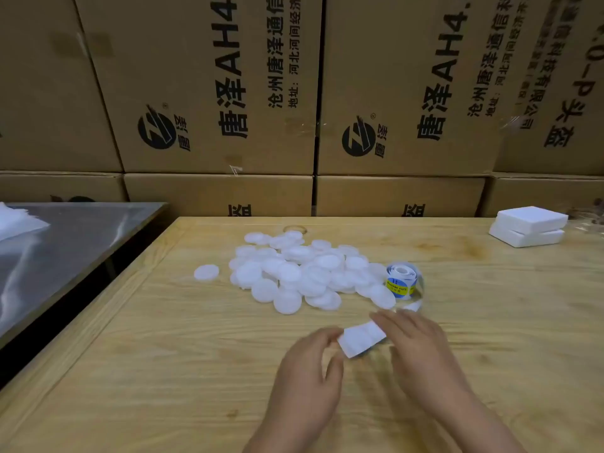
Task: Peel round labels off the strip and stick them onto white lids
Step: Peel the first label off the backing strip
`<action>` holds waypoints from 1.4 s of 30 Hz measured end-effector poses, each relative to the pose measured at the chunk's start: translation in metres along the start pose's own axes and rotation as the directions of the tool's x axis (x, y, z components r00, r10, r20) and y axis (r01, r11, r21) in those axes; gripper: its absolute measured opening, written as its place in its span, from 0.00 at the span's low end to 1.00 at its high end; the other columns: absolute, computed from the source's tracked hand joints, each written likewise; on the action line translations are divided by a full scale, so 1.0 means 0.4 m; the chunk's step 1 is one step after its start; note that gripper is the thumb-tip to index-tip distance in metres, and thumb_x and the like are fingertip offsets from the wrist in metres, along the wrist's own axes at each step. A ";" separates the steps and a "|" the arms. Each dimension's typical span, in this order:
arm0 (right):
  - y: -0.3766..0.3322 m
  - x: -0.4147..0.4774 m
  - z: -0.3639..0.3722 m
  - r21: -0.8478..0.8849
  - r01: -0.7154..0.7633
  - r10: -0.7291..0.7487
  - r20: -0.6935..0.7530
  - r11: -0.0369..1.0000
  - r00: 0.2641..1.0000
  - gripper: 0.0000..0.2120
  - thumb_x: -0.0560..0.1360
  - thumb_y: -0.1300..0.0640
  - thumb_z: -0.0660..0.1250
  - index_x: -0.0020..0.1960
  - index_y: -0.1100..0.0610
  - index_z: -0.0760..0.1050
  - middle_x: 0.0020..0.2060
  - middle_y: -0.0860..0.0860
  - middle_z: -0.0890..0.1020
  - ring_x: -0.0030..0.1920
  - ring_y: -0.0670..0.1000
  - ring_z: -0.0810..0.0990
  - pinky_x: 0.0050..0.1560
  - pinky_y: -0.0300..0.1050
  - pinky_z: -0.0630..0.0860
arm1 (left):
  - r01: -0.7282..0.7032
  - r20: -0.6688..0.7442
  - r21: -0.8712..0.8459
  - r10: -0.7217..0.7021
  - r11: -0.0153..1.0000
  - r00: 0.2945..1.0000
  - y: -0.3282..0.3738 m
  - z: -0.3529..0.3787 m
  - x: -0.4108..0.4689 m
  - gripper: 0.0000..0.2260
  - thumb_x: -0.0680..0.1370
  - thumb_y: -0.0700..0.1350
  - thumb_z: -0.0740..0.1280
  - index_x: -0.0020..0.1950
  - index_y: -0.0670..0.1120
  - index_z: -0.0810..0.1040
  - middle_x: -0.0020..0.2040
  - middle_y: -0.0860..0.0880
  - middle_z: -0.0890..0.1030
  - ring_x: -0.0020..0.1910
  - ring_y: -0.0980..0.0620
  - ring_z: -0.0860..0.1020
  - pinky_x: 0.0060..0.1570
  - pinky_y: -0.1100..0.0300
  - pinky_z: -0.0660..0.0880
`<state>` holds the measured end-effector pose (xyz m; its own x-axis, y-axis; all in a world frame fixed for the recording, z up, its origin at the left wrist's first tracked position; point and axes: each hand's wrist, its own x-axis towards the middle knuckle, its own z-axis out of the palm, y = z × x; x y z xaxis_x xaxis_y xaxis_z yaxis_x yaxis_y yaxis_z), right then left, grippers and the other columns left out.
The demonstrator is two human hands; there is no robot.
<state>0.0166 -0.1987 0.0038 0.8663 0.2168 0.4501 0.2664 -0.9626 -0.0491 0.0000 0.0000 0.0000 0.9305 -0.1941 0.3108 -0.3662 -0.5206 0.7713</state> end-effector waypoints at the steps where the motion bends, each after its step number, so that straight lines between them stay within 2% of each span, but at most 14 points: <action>1: 0.006 0.035 0.028 -0.050 -0.025 0.030 0.099 0.998 0.995 0.29 0.71 0.62 0.63 0.71 0.48 0.65 0.71 0.44 0.67 0.73 0.56 0.62 0.68 0.53 0.60 | -0.026 0.026 0.073 0.024 0.997 0.999 -0.017 0.019 0.042 0.18 0.77 0.46 0.63 0.67 0.54 0.70 0.64 0.62 0.73 0.64 0.64 0.69 0.63 0.70 0.62; 2: -0.002 0.057 0.046 -0.063 -0.067 0.079 0.215 0.996 0.973 0.29 0.74 0.61 0.58 0.73 0.47 0.60 0.73 0.42 0.61 0.76 0.52 0.53 0.72 0.53 0.49 | -0.024 0.090 0.169 0.009 0.985 0.996 -0.028 0.039 0.078 0.22 0.77 0.46 0.63 0.71 0.53 0.65 0.69 0.59 0.68 0.69 0.61 0.64 0.67 0.66 0.59; 3: -0.002 0.076 0.071 -0.089 -0.073 0.096 0.289 0.993 0.953 0.27 0.75 0.62 0.54 0.72 0.46 0.60 0.73 0.42 0.61 0.76 0.50 0.51 0.73 0.53 0.42 | -0.037 0.153 0.222 0.002 0.974 0.988 -0.045 0.064 0.119 0.25 0.76 0.46 0.63 0.74 0.53 0.62 0.73 0.57 0.64 0.73 0.59 0.59 0.70 0.62 0.57; 6: -0.001 0.104 0.099 -0.035 -0.122 0.127 0.277 0.992 0.952 0.19 0.71 0.63 0.53 0.56 0.47 0.71 0.55 0.42 0.76 0.65 0.47 0.68 0.74 0.54 0.41 | -0.048 0.278 0.260 -0.027 0.964 0.960 -0.082 0.104 0.166 0.29 0.74 0.50 0.63 0.74 0.54 0.60 0.74 0.56 0.61 0.75 0.57 0.53 0.71 0.57 0.51; 9: 0.005 0.129 0.099 -0.108 -0.107 0.131 0.247 0.988 0.960 0.14 0.72 0.59 0.55 0.53 0.46 0.72 0.49 0.44 0.79 0.58 0.46 0.73 0.71 0.57 0.38 | -0.110 0.227 0.279 0.046 0.954 0.973 -0.116 0.119 0.183 0.17 0.76 0.51 0.61 0.65 0.55 0.72 0.62 0.55 0.77 0.68 0.55 0.67 0.67 0.56 0.59; 11: 0.005 0.150 0.095 -0.101 -0.112 0.131 0.209 0.989 0.969 0.11 0.74 0.58 0.55 0.51 0.47 0.73 0.46 0.45 0.79 0.57 0.48 0.74 0.69 0.59 0.36 | -0.093 0.115 0.186 0.073 0.978 0.991 -0.116 0.116 0.198 0.09 0.78 0.48 0.60 0.53 0.52 0.79 0.47 0.53 0.82 0.51 0.51 0.77 0.55 0.54 0.71; 14: -0.003 0.167 0.078 -0.042 -0.119 0.120 0.030 0.992 0.992 0.10 0.74 0.59 0.63 0.54 0.51 0.76 0.52 0.48 0.79 0.60 0.52 0.74 0.71 0.63 0.46 | 0.047 0.070 -0.006 -0.046 0.999 0.996 -0.120 0.110 0.206 0.08 0.79 0.47 0.61 0.42 0.50 0.77 0.35 0.53 0.79 0.37 0.52 0.75 0.42 0.57 0.73; 17: -0.023 0.164 0.095 0.133 -0.193 0.229 -0.371 0.972 0.900 0.17 0.63 0.67 0.75 0.52 0.62 0.79 0.50 0.59 0.79 0.52 0.64 0.78 0.58 0.57 0.71 | 0.165 0.130 -0.228 -0.138 0.960 0.982 -0.118 0.105 0.209 0.07 0.79 0.45 0.63 0.48 0.50 0.81 0.42 0.55 0.83 0.43 0.56 0.79 0.44 0.62 0.74; 19: -0.047 0.155 0.113 0.269 -0.203 0.308 -0.439 0.941 0.844 0.13 0.64 0.67 0.75 0.48 0.62 0.79 0.45 0.59 0.79 0.46 0.63 0.78 0.51 0.52 0.71 | 0.224 0.148 -0.399 -0.178 0.889 0.973 -0.114 0.097 0.214 0.08 0.79 0.41 0.63 0.51 0.49 0.81 0.46 0.52 0.84 0.46 0.56 0.81 0.47 0.64 0.75; 24: -0.076 0.137 0.153 0.539 -0.269 0.423 -0.183 0.798 0.887 0.09 0.70 0.61 0.73 0.50 0.58 0.81 0.46 0.52 0.79 0.49 0.54 0.74 0.54 0.46 0.69 | 0.307 0.195 -0.623 -0.237 0.720 0.952 -0.112 0.073 0.219 0.09 0.79 0.36 0.62 0.51 0.46 0.80 0.49 0.45 0.83 0.49 0.47 0.81 0.54 0.52 0.75; 31: -0.094 0.122 0.137 0.612 -0.276 0.396 -0.068 0.741 0.916 0.09 0.71 0.61 0.72 0.51 0.56 0.81 0.45 0.44 0.81 0.49 0.47 0.76 0.53 0.39 0.69 | 0.291 0.199 -0.678 -0.213 0.674 0.957 -0.115 0.053 0.217 0.16 0.77 0.30 0.59 0.54 0.47 0.79 0.53 0.40 0.81 0.48 0.48 0.80 0.48 0.60 0.75; 34: -0.098 0.123 0.139 0.661 -0.327 0.474 -0.049 0.675 0.879 0.07 0.70 0.62 0.72 0.48 0.55 0.81 0.39 0.40 0.80 0.45 0.45 0.78 0.46 0.26 0.67 | 0.272 0.224 -0.721 -0.157 0.638 0.962 -0.112 0.049 0.212 0.22 0.76 0.27 0.57 0.60 0.49 0.77 0.52 0.41 0.82 0.48 0.48 0.82 0.44 0.64 0.76; 39: -0.094 0.117 0.144 0.696 -0.350 0.517 -0.036 0.627 0.855 0.07 0.68 0.66 0.73 0.44 0.56 0.82 0.37 0.39 0.78 0.41 0.35 0.76 0.43 0.21 0.66 | 0.235 0.226 -0.690 -0.104 0.685 0.968 -0.100 0.060 0.208 0.20 0.76 0.26 0.55 0.54 0.44 0.80 0.52 0.50 0.82 0.48 0.61 0.81 0.44 0.70 0.74; 42: -0.091 0.115 0.149 0.632 -0.321 0.449 -0.048 0.705 0.892 0.06 0.68 0.67 0.72 0.43 0.59 0.82 0.40 0.46 0.78 0.40 0.43 0.76 0.43 0.22 0.65 | 0.196 0.159 -0.601 -0.125 0.775 0.979 -0.103 0.072 0.203 0.10 0.78 0.35 0.61 0.48 0.46 0.81 0.44 0.52 0.84 0.43 0.59 0.81 0.43 0.68 0.74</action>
<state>0.0721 -0.1441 -0.0268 0.8721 -0.2471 0.4224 0.1769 -0.6455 -0.7429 0.0911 -0.0182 -0.0223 0.9589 -0.2573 0.1199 -0.1084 0.0585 0.9924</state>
